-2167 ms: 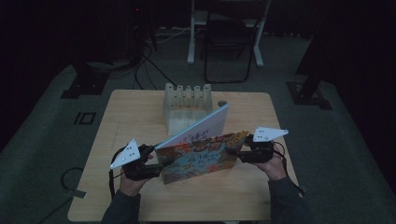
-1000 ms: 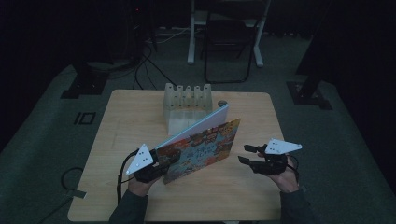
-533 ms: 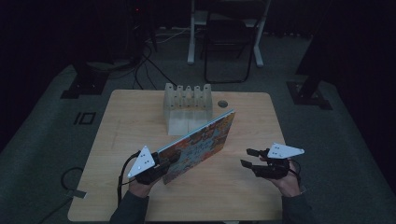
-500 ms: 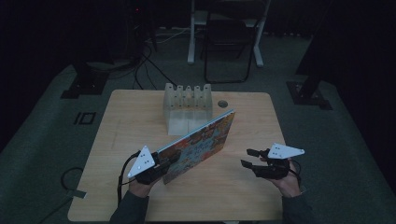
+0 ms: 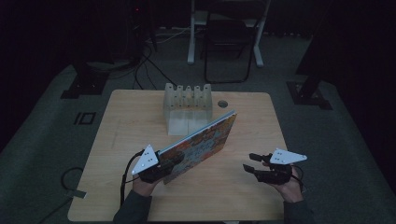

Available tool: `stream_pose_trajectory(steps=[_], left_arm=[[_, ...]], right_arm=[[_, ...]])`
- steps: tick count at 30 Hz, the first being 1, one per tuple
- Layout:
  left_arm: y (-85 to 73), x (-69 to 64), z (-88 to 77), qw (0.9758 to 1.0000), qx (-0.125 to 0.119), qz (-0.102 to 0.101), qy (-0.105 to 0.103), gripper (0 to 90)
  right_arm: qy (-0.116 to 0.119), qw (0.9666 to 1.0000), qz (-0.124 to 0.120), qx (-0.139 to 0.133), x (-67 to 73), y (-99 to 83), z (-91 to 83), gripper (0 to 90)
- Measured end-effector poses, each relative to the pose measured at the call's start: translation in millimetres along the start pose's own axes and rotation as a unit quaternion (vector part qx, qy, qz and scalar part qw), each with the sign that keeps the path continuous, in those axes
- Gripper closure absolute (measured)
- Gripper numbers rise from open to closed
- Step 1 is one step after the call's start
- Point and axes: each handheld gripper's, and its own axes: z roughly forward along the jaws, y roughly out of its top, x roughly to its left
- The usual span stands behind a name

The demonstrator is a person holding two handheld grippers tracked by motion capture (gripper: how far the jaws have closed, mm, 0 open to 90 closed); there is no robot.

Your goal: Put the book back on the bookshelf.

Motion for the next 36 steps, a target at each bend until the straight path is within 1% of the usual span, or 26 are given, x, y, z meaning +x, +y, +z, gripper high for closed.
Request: stream_pose_trajectory(steps=[2, 4, 6, 10, 12, 16, 17, 21, 24, 26, 29, 33, 36], left_arm=[[-1.4, 1.5, 1.6, 1.0, 0.004, 0.0, 0.006, 70.2], [-3.4, 1.9, 3.1, 1.0, 0.006, -0.002, 0.006, 70.1], [-5.7, 1.3, 4.1, 0.9999, 0.009, 0.001, 0.014, 70.1], [-7.4, -0.1, 4.3, 0.9996, 0.007, 0.003, 0.027, 75.5], [-7.7, -0.2, 4.3, 0.9996, 0.005, 0.001, 0.028, 77.2], [-8.6, -1.2, 4.7, 0.9997, 0.001, 0.003, 0.024, 77.5], [-8.9, -1.7, 5.3, 0.9998, 0.0, 0.003, 0.018, 76.9], [-10.5, -3.1, 7.9, 0.9999, -0.003, 0.005, 0.015, 73.8], [-11.8, -2.6, 9.3, 0.9998, -0.009, 0.0, 0.016, 71.6], [-12.8, -2.5, 9.6, 0.9998, -0.01, 0.001, 0.017, 69.1], [-14.4, -1.9, 10.7, 0.9998, -0.016, -0.004, 0.015, 67.1], [-16.0, -0.3, 11.5, 0.9995, -0.021, -0.012, 0.02, 67.7], [-16.8, 0.5, 11.9, 0.9993, -0.025, -0.016, 0.022, 71.5]], right_arm=[[-0.001, 1.0, 0.003, 0.0, 0.2, -2.2, -0.9, 46.4], [-0.002, 1.0, 0.003, 0.0, 0.2, -4.1, -1.4, 46.2], [-0.002, 1.0, 0.006, 0.001, 0.4, -6.7, -2.0, 46.1], [-0.005, 0.9999, 0.01, 0.008, 2.4, -13.4, -3.1, 46.0], [-0.008, 0.9998, 0.012, 0.011, 3.6, -16.9, -4.2, 46.1], [-0.011, 0.9998, 0.013, 0.011, 4.9, -22.9, -7.7, 46.1], [-0.011, 0.9998, 0.014, 0.012, 5.3, -24.3, -8.6, 46.0], [-0.015, 0.9996, 0.018, 0.016, 6.4, -30.8, -10.4, 46.0], [-0.017, 0.9994, 0.023, 0.019, 7.6, -35.0, -11.6, 46.0], [-0.018, 0.9993, 0.027, 0.018, 9.0, -38.3, -12.6, 46.0], [-0.019, 0.9992, 0.03, 0.016, 10.9, -43.5, -13.5, 46.0], [-0.022, 0.9989, 0.037, 0.02, 11.4, -50.0, -13.2, 45.9], [-0.024, 0.9987, 0.04, 0.023, 10.6, -51.4, -13.2, 45.6]])
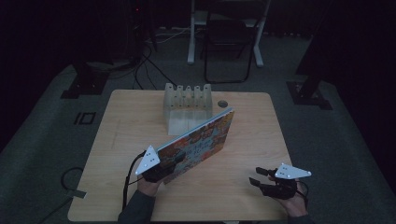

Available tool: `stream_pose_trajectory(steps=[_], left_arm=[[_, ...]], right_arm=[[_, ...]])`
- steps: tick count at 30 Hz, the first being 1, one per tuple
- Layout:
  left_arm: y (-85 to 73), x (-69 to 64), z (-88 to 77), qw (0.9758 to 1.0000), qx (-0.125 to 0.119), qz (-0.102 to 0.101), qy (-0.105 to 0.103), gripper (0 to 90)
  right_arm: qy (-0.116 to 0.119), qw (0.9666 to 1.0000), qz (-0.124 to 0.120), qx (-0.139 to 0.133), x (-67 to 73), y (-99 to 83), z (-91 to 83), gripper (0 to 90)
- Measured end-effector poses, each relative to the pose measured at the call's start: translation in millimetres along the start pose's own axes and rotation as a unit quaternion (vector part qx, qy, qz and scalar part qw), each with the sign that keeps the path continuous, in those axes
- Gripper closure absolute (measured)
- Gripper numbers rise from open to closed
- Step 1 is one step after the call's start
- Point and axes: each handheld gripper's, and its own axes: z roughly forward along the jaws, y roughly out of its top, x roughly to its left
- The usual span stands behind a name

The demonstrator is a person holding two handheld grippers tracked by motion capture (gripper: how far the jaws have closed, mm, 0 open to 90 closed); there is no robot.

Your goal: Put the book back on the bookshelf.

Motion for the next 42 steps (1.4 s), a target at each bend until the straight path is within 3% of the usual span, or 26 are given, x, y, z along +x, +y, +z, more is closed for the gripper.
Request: stream_pose_trajectory(steps=[2, 5, 13, 19, 21, 26, 30, 42], left_arm=[[-0.5, -0.5, 0.5, 0.9999, -0.006, -0.003, 0.008, 77.1], [-2.3, 1.9, 0.8, 0.9998, -0.014, -0.013, 0.008, 77.5], [-6.1, 2.0, 1.6, 0.9994, -0.025, -0.022, 0.004, 71.2], [-6.7, 2.4, 1.8, 0.9995, -0.026, -0.018, 0.005, 71.9], [-6.4, 1.9, 1.7, 0.9995, -0.025, -0.016, 0.007, 77.1], [-7.3, -0.8, 2.4, 0.9994, -0.03, -0.017, 0.01, 80.1], [-7.5, -4.1, 2.7, 0.9995, -0.03, -0.006, 0.009, 80.0], [-9.0, -6.7, 3.9, 0.9996, -0.025, -0.002, 0.011, 77.1]], right_arm=[[-0.001, 1.0, 0.0, -0.001, -0.3, -0.3, 0.4, 45.7], [-0.001, 1.0, 0.001, 0.001, -0.2, -1.2, 1.2, 45.6], [-0.002, 1.0, 0.003, 0.003, -1.6, -4.8, 2.5, 45.5], [-0.006, 1.0, 0.004, 0.005, -2.3, -5.9, 2.4, 45.5], [-0.007, 0.9999, 0.005, 0.006, -2.8, -6.9, 2.5, 45.5], [-0.008, 0.9999, 0.007, 0.008, -3.8, -9.6, 2.2, 45.5], [-0.012, 0.9998, 0.009, 0.009, -4.8, -11.7, 0.7, 45.5], [-0.025, 0.9994, 0.006, 0.024, -4.4, -18.4, -1.1, 45.5]])
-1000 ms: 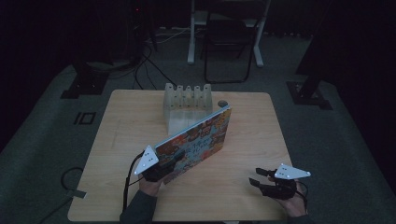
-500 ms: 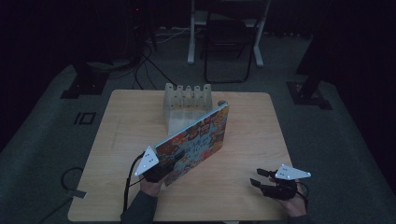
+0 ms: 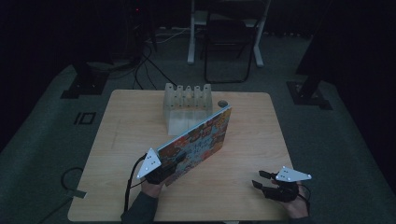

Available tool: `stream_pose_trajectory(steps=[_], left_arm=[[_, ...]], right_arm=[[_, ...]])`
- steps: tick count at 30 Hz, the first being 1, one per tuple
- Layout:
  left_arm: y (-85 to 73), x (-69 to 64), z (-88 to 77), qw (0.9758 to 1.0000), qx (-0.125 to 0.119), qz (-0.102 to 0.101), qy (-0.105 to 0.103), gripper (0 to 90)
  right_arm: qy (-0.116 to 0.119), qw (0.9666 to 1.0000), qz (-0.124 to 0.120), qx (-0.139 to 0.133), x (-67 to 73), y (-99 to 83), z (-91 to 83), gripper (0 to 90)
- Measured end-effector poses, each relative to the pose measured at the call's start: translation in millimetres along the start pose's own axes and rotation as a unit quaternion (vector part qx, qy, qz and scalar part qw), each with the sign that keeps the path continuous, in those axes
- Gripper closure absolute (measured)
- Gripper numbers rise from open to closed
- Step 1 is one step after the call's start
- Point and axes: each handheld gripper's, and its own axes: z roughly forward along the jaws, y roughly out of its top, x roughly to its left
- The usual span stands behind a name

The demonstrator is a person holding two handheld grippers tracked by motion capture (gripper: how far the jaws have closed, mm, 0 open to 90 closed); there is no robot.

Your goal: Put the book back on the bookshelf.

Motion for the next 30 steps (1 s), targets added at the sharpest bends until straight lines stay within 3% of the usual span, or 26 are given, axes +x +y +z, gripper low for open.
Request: stream_pose_trajectory(steps=[15, 24, 30], left_arm=[[-0.1, -5.5, 1.4, 0.9999, 0.002, 0.011, 0.004, 80.5], [-2.7, -4.8, 1.9, 1.0, 0.004, 0.004, 0.001, 79.0], [-1.8, -7.9, 1.8, 0.9999, 0.006, 0.014, 0.008, 80.7]], right_arm=[[-0.009, 0.9999, 0.006, 0.008, -3.5, -10.1, -6.4, 45.2], [-0.017, 0.9996, 0.005, 0.021, -2.3, -16.9, -5.3, 45.1], [-0.023, 0.9994, 0.008, 0.025, -2.9, -22.7, -4.6, 45.2]])
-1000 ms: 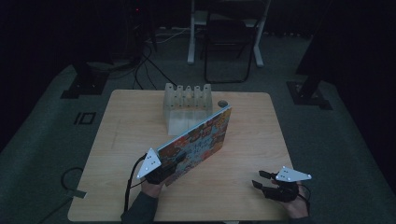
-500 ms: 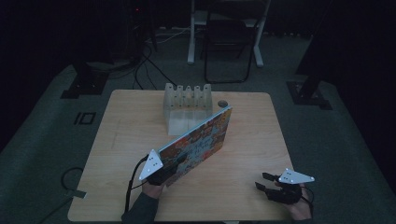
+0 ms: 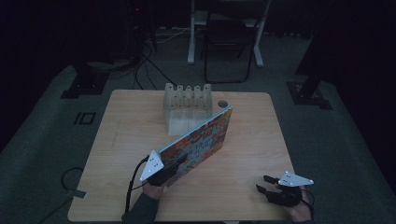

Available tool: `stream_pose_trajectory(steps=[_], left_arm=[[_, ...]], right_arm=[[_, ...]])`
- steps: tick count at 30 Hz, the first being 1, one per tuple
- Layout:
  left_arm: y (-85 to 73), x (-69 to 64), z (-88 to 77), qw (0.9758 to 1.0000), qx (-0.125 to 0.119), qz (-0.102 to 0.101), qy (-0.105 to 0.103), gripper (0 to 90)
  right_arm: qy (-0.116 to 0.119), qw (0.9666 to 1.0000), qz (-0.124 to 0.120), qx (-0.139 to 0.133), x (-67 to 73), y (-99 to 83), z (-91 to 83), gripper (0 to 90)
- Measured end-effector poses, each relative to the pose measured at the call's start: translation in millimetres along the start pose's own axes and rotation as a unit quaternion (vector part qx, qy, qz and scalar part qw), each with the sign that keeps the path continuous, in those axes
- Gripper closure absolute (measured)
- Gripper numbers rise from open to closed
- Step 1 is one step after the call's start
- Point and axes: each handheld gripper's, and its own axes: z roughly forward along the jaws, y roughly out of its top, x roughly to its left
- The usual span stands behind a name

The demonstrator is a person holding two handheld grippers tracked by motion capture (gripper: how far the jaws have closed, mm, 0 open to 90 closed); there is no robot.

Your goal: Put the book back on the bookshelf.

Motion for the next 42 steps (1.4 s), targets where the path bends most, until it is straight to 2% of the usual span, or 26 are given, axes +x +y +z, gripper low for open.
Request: stream_pose_trajectory(steps=[5, 13, 19, 23, 32, 42], left_arm=[[0.3, -3.0, 0.0, 1.0, 0.001, 0.0, 0.004, 80.9], [3.7, -9.3, -0.4, 0.9998, 0.004, -0.006, 0.021, 81.1], [6.1, -8.7, -4.4, 0.9995, 0.007, -0.001, 0.03, 81.1], [4.4, -4.8, -7.9, 0.9994, 0.007, -0.007, 0.032, 81.0], [4.3, -3.6, -16.7, 0.9991, 0.01, -0.001, 0.041, 81.0], [2.3, -3.2, -27.0, 0.9985, 0.009, -0.004, 0.053, 81.0]], right_arm=[[-0.003, 1.0, 0.001, 0.006, -0.6, -3.8, 1.5, 45.2], [-0.004, 0.9999, 0.002, 0.009, -1.3, -6.6, 3.3, 45.2], [-0.004, 0.9999, 0.002, 0.01, -1.1, -7.0, 3.3, 45.2], [-0.004, 0.9999, 0.004, 0.013, -0.8, -7.9, 2.8, 44.9], [-0.021, 0.9993, -0.008, 0.028, 1.8, -10.4, 3.4, 38.3], [-0.043, 0.9976, -0.027, 0.048, 4.4, -10.8, 9.0, 30.0]])
